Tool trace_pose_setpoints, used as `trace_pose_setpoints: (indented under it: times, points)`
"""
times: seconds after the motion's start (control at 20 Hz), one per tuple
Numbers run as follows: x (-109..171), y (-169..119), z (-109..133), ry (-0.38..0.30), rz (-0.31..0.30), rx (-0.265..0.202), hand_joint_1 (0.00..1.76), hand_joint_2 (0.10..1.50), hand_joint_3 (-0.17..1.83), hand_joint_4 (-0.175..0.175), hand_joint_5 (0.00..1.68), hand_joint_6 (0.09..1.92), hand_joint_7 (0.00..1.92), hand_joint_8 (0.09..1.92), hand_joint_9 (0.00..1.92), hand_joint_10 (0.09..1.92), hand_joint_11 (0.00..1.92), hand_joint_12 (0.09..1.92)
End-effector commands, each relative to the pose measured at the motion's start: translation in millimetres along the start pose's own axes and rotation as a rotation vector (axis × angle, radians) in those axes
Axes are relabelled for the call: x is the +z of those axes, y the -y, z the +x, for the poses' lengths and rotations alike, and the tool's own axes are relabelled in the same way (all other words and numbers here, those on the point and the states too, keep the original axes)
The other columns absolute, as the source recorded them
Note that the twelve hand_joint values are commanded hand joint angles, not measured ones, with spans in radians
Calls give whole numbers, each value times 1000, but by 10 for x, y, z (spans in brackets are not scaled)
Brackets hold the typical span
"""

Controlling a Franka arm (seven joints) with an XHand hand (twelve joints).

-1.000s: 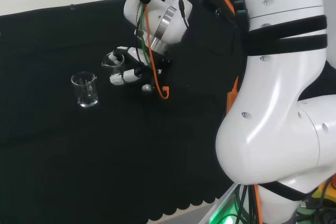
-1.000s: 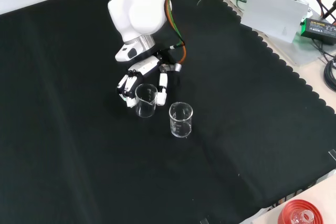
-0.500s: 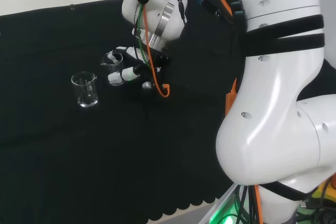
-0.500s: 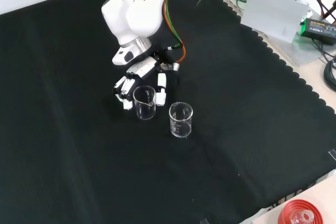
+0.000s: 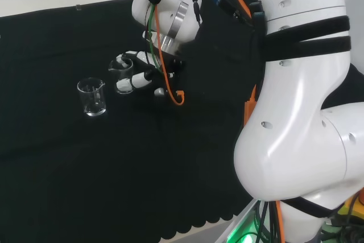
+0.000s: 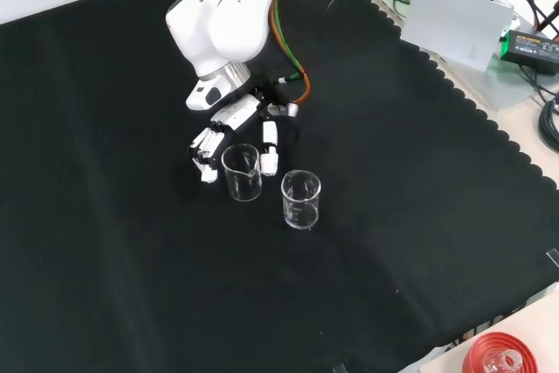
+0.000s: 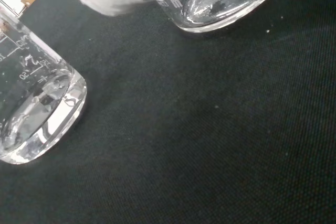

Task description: Place the beaker back on the table.

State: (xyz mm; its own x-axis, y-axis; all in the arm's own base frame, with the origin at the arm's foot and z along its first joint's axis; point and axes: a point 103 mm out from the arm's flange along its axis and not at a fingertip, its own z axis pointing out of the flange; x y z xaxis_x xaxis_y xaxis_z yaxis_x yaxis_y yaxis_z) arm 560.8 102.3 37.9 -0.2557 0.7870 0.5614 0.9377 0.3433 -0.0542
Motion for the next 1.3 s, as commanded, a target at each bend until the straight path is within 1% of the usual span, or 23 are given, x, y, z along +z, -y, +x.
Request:
trace_pose_setpoints:
  times: [0.05, 0.3, 0.5, 0.7, 0.95, 1.3]
  points:
    - [3, 10, -3, 6, 3, 2, 823, 796, -175, -115, 203, 87, 6, 764, 42, 949, 0, 1328]
    - [-34, 9, 2, 4, -10, 1, 811, 788, -175, -115, 187, 87, 0, 696, 5, 963, 0, 1310]
    - [-163, 35, 3, 1, -27, -1, 807, 786, -175, -117, 190, 87, 0, 688, 0, 964, 0, 1307]
    - [-308, 98, 7, 12, -44, 4, 807, 787, -175, -119, 202, 87, 0, 692, 1, 966, 0, 1305]
    - [-525, 288, 3, 34, -66, 17, 808, 791, -175, -120, 215, 87, 0, 717, 8, 971, 0, 1306]
    - [-822, 656, -13, 66, -99, 47, 811, 796, -175, -122, 229, 87, 0, 749, 15, 974, 0, 1312]
